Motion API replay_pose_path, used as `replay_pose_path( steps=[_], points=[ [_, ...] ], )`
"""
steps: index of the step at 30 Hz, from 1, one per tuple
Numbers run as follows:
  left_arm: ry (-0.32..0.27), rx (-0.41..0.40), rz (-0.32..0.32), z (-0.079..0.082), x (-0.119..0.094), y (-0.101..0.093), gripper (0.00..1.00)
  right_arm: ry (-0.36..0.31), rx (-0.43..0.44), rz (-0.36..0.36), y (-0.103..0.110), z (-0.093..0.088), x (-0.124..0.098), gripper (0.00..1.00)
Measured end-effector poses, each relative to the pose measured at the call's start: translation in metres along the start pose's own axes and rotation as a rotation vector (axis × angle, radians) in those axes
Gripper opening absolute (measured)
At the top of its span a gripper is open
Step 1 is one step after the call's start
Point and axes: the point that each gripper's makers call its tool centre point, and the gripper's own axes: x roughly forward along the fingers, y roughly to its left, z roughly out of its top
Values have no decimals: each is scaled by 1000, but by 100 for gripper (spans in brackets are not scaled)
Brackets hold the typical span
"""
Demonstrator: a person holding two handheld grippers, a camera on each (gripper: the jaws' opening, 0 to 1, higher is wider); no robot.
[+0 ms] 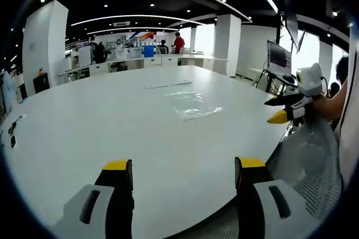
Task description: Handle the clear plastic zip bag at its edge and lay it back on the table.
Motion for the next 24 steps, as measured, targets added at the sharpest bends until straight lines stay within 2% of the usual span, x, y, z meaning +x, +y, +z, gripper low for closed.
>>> replay_pose_path(
  steps=[15, 24],
  points=[
    [1, 6, -1, -2, 1, 0, 72, 2, -3, 1, -5, -5, 4, 71],
    [5, 11, -2, 4, -2, -8, 72, 7, -7, 6, -4, -6, 4, 70]
  ],
)
